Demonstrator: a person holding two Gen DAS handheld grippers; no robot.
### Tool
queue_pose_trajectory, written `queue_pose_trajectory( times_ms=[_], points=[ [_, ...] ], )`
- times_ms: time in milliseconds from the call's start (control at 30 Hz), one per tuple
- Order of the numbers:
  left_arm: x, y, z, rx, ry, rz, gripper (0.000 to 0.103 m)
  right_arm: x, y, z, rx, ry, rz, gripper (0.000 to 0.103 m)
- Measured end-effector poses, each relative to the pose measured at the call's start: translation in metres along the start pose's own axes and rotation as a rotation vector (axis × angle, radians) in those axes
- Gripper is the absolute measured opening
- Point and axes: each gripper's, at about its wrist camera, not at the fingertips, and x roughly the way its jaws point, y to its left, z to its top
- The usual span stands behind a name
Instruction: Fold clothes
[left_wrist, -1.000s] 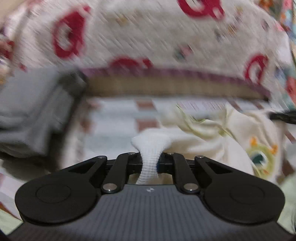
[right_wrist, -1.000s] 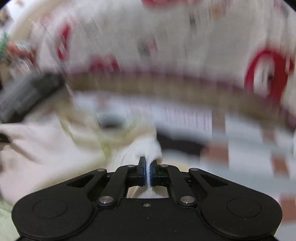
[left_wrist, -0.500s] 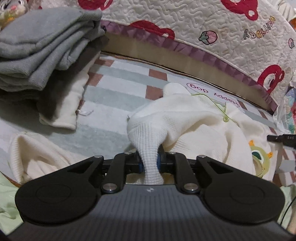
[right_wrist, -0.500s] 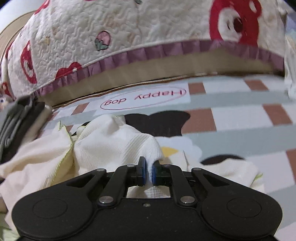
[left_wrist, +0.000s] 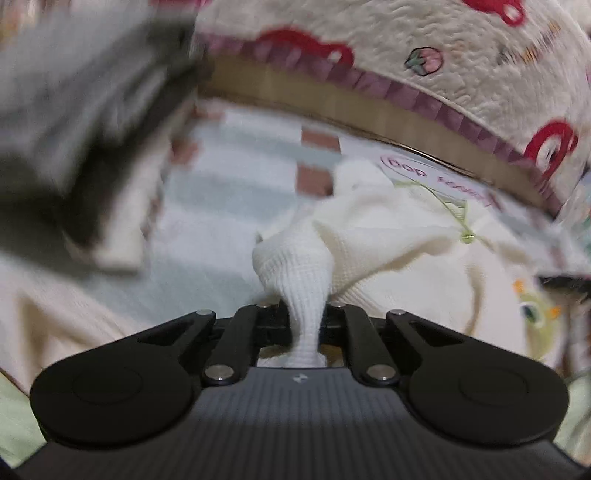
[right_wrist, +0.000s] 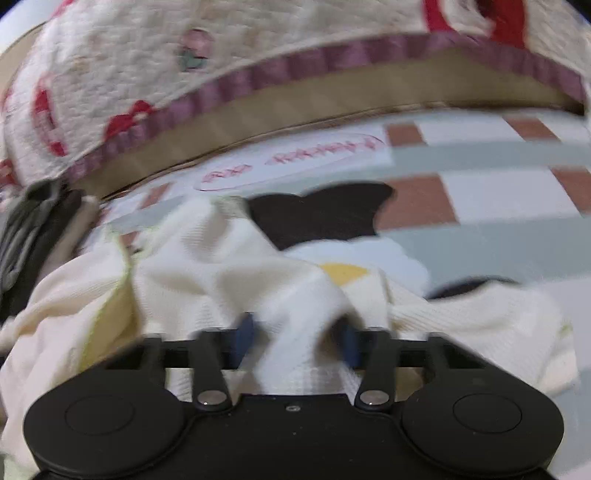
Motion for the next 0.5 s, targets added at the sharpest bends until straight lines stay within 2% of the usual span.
queue_pose_trajectory(
  times_ms=[133,233,333,500],
  points=[
    [-0.037,-0.013,0.031,0.119,-0.142,0.076,0.006,-0.03,0.03,0.01,-0.157,-0.115,-0.104,0.006],
    [-0.067,-0.011,0.063,0.139,-0.214,0.08,0.006,-0.059,0.049,0.021,-0.252,-0.197,-0.169,0.005],
    [-0.098,-0.012,0.096,0.204,-0.304,0.093,0.006,-0.096,0.06,0.04,-0.335,-0.288,-0.25,0.005],
    [-0.162,-0.019,0.154,0.239,-0.474,0.074,0.006,-0.183,0.076,0.087,-0.412,-0.47,-0.301,0.004]
  ],
)
